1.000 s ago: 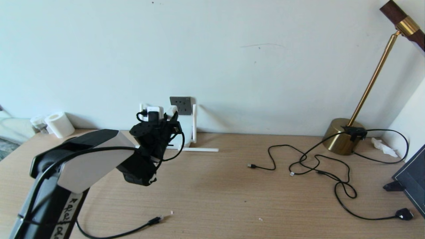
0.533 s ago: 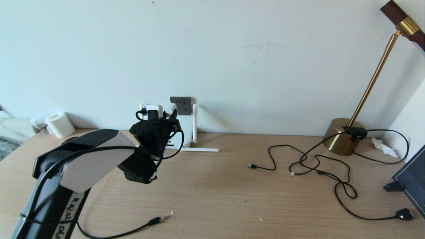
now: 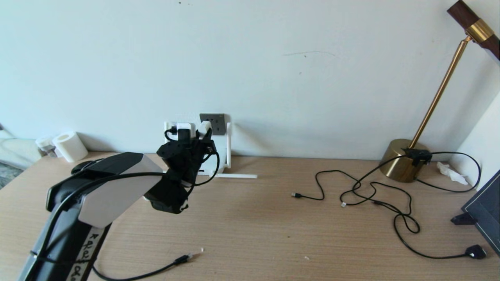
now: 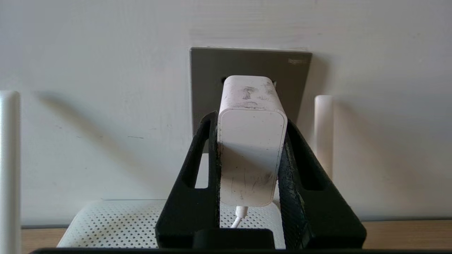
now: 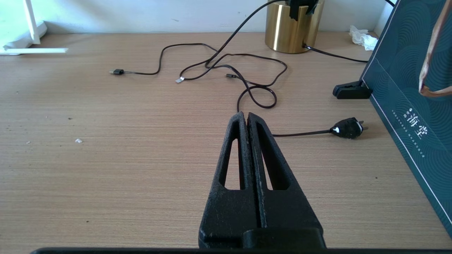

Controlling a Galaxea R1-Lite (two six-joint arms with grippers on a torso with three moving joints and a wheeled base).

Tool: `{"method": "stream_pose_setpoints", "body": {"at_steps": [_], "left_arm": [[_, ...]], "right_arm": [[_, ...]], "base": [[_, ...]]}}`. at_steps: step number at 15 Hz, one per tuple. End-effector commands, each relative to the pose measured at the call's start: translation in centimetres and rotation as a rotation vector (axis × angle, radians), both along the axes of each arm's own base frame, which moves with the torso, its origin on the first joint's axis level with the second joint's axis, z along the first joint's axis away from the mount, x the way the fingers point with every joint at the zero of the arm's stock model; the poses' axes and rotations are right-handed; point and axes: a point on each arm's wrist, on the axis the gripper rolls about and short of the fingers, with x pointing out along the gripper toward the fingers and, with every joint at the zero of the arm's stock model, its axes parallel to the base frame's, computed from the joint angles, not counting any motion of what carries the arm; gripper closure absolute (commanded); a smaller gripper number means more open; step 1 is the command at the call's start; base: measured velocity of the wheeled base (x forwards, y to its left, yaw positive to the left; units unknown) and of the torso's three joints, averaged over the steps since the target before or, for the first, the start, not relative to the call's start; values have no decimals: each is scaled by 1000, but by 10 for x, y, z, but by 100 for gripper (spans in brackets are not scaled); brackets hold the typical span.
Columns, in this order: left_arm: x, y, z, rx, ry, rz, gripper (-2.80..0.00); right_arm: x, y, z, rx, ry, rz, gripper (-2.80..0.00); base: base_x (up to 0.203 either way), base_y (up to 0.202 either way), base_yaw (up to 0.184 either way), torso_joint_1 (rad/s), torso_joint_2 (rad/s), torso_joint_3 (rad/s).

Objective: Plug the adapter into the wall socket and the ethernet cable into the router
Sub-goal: Align plug and socket

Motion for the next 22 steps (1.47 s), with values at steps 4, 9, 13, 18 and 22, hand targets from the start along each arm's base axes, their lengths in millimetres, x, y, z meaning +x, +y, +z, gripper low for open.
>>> {"method": "stream_pose_setpoints", "body": {"at_steps": [4,9,13,18,22], "left_arm": [[6,-1,-3,-5,-22,2,0],[11,-2,-5,-3,-15,2,0],[16,-3,-7,-3,-14,2,0],[22,-4,-13,-5,-23,2,0],[22,-4,-10,-3,-31,4,0]], "right_arm": [[0,0,0,0,1,0,0],[0,0,0,0,-1,0,0],[0,0,0,0,1,0,0],[0,0,0,0,0,0,0],[0,0,0,0,0,0,0]], "base": [[0,0,0,0,0,0],[0,0,0,0,0,0],[0,0,0,0,0,0],[0,0,0,0,0,0],[0,0,0,0,0,0]]}}
